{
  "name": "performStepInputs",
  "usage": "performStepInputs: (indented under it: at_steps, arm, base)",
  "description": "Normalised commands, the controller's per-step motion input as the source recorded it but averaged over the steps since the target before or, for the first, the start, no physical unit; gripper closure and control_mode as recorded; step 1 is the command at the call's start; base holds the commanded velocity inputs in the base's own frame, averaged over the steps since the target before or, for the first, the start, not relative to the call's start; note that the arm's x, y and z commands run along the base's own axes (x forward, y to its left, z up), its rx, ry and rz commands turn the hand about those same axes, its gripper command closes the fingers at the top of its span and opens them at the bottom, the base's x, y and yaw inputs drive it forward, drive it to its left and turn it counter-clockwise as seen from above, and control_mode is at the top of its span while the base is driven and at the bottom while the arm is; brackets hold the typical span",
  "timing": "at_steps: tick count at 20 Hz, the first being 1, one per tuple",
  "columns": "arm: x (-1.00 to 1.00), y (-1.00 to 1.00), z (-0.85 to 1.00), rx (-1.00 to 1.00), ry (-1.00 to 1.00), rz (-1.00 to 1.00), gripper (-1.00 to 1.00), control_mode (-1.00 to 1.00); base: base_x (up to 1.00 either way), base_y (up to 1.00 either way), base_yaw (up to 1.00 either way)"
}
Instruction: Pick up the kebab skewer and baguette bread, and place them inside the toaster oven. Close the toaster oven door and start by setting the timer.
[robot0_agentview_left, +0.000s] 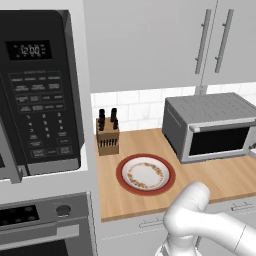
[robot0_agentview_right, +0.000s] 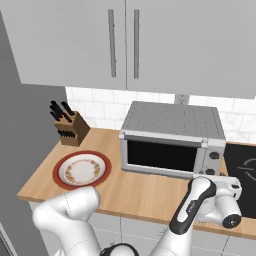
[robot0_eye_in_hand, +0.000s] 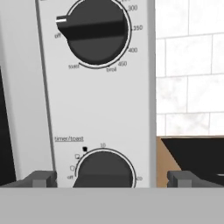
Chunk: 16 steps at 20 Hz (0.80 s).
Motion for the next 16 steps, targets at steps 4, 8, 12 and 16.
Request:
performStepInputs:
  at_steps: [4, 8, 12, 16]
  arm:
    - [0.0, 0.0, 0.0, 0.0, 0.0, 0.0, 1.0, -1.0]
    - [0.0, 0.0, 0.0, 0.0, 0.0, 0.0, 1.0, -1.0]
    - [0.0, 0.0, 0.0, 0.0, 0.0, 0.0, 1.0, -1.0]
    - [0.0, 0.0, 0.0, 0.0, 0.0, 0.0, 1.0, -1.0]
  base:
    - [0.0, 0.0, 0.0]
    - [0.0, 0.0, 0.0]
    - [0.0, 0.0, 0.0]
    - [0.0, 0.0, 0.0]
